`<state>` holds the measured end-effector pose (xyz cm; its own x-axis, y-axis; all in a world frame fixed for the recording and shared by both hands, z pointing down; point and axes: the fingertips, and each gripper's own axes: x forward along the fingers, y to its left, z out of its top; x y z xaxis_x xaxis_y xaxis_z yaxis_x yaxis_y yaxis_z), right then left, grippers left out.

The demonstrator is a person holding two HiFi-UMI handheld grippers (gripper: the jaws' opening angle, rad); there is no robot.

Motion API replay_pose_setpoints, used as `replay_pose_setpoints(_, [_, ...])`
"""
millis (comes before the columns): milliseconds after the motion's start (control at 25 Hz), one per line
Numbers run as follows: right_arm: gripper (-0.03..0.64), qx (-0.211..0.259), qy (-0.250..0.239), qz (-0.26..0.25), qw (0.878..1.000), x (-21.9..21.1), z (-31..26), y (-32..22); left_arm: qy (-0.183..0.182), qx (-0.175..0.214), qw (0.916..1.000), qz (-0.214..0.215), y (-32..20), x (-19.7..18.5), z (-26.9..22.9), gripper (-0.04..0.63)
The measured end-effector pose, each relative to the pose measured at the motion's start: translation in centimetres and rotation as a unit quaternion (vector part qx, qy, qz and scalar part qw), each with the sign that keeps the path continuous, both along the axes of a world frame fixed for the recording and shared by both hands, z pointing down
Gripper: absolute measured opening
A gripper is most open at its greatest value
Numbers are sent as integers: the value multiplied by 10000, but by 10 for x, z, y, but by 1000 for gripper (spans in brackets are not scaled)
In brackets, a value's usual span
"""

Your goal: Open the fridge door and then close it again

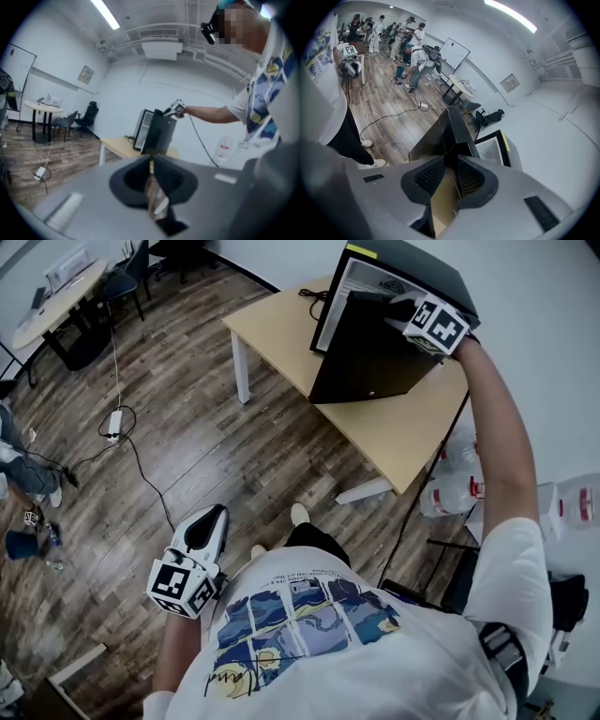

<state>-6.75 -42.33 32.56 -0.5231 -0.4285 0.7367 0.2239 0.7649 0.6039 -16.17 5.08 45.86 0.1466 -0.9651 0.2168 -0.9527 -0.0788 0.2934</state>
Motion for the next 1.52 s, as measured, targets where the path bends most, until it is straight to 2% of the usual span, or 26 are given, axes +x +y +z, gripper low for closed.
replay_pose_setpoints(600, [71,53,100,-67,9999,41,0,34,34,110,9991,417,4,10,-3,32])
replay_pose_setpoints(1520, [72,291,549,-487,9969,104,1,76,36,128,9982,587,8,18,-1,31])
